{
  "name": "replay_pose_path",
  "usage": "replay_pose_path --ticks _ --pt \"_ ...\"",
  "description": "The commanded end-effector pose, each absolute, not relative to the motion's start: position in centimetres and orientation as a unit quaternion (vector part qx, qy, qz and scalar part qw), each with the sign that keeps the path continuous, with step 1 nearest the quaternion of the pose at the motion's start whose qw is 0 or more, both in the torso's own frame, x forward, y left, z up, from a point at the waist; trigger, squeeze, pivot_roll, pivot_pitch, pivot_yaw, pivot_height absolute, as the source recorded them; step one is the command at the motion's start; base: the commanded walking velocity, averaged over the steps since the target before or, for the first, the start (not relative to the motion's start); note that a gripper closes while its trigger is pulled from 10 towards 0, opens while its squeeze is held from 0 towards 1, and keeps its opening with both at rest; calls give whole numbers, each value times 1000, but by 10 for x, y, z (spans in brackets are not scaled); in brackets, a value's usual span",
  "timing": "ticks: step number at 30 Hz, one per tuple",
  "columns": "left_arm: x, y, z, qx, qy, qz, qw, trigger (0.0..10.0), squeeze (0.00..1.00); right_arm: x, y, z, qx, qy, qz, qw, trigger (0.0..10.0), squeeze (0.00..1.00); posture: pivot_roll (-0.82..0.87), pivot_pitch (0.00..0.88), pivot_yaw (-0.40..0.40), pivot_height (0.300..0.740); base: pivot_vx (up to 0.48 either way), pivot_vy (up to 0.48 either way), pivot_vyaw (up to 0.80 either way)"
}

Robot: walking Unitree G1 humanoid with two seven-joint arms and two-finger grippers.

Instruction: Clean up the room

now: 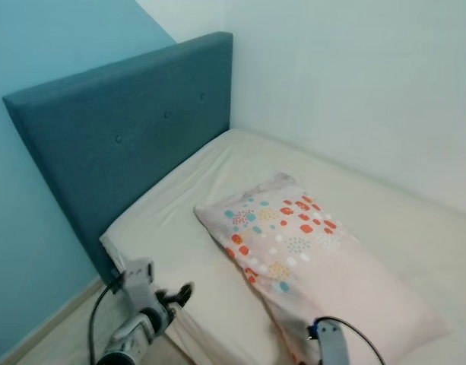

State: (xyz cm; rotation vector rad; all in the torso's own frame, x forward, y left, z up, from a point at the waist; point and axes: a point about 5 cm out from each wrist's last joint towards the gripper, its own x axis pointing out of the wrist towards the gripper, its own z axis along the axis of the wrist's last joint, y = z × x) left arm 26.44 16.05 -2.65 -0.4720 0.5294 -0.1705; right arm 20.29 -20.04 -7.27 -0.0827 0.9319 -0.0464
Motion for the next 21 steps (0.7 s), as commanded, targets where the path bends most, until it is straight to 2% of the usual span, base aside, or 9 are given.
replay_pose_path --ticks 1,15,21 --pt "261 163 -30 -235 269 -78 931 10000 0 187 -196 -82 -36 475 -20 879 10000 0 -76 32 -8 740 0 0 -788" --pt "267 158 -25 -264 260 -81 925 10000 0 188 -203 -81 -45 477 -33 877 10000 0 -79 31 -10 740 0 0 -782" --pt "256 168 -36 -247 302 -43 920 10000 0 189 -202 -80 -51 477 -35 877 10000 0 -76 26 -9 740 0 0 -781"
